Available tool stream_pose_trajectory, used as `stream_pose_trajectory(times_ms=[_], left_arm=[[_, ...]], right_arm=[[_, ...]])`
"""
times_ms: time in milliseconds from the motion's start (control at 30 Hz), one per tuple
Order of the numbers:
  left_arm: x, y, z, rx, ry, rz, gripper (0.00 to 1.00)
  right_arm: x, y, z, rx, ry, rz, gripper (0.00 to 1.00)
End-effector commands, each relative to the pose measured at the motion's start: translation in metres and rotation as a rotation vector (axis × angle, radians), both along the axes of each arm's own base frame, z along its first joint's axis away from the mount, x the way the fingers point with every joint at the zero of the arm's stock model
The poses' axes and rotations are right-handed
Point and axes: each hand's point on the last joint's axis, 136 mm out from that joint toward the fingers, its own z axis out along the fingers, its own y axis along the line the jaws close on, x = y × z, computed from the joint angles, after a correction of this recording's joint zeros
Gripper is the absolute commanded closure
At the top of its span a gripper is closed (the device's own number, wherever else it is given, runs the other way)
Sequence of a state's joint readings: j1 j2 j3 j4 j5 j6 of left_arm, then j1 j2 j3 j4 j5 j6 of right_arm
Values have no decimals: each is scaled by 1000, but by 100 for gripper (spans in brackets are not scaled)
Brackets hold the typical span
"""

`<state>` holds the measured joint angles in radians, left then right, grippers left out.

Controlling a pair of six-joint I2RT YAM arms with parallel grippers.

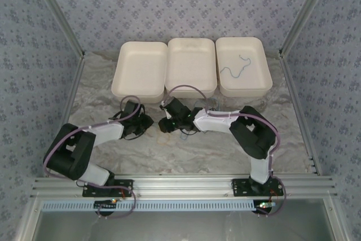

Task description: Untangle the cables

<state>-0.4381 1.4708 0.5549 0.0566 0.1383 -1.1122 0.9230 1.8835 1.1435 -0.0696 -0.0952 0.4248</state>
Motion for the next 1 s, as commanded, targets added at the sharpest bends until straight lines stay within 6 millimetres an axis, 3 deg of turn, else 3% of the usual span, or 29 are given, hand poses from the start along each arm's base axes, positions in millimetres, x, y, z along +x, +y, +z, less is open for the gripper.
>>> stream_pose_trajectory(times_ms=[0, 167, 233, 267, 367, 567, 733, 867, 967], left_arm=[[12, -6, 5, -23, -31, 3, 83], [14, -7, 6, -22, -33, 1, 98], [13, -5, 5, -12, -33, 5, 100], [12, -3, 5, -3, -33, 6, 100], [9, 5, 6, 36, -35, 14, 100], [1, 22, 0, 131, -22, 20, 100], [-2, 25, -4, 141, -18, 27, 100], [-1, 21, 1, 113, -29, 29, 100], [-1, 7, 26, 70, -92, -7, 100]], right_arm=[[3, 5, -8, -6, 4, 15, 69], [11, 1, -4, 4, -13, -22, 86], [14, -3, 7, 21, -31, -50, 99], [15, -7, 15, 31, -47, -72, 100], [19, -33, 51, 65, -103, -165, 100], [29, -104, 149, 208, -214, -317, 100], [37, -160, 219, 289, -277, -419, 100], [40, -184, 258, 320, -325, -457, 100], [40, -191, 270, 311, -346, -471, 100]])
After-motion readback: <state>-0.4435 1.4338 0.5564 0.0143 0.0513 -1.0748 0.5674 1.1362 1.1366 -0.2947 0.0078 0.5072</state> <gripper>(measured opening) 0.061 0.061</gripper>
